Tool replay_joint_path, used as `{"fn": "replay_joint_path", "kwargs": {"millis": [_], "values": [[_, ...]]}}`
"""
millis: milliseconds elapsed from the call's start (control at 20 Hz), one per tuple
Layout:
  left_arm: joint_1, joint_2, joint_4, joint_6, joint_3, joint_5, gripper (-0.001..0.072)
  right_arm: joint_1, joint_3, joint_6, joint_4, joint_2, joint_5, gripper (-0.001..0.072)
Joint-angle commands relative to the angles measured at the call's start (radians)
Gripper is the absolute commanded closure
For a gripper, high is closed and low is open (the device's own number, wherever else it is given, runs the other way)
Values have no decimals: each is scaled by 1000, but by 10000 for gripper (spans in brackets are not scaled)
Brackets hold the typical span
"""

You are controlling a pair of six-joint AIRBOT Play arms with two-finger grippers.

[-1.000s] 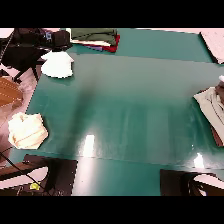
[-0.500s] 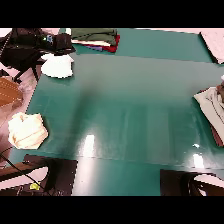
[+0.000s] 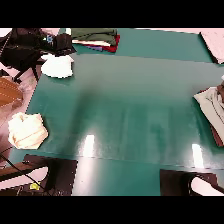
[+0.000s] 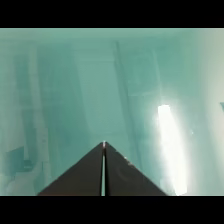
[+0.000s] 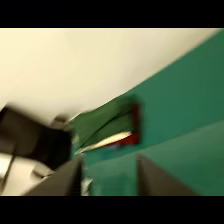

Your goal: Fold the shirts.

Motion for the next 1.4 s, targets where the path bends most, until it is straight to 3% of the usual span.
{"fn": "replay_joint_path", "kwargs": {"millis": [0, 150, 200, 450, 1350], "values": [[-1, 0, 0, 1, 1, 3, 682, 512, -91, -314, 50, -2, -224, 688], [-1, 1, 0, 1, 1, 4, 683, 779, -92, -492, 39, -56, -187, 690], [-1, 0, 0, 1, 1, 4, 682, 822, -92, -502, 13, -64, -192, 690], [-1, 0, 0, 1, 1, 11, 682, 858, -92, -502, -18, -39, -266, 690], [-1, 1, 0, 1, 1, 11, 682, 858, -92, -502, -18, -20, -276, 691]]}}
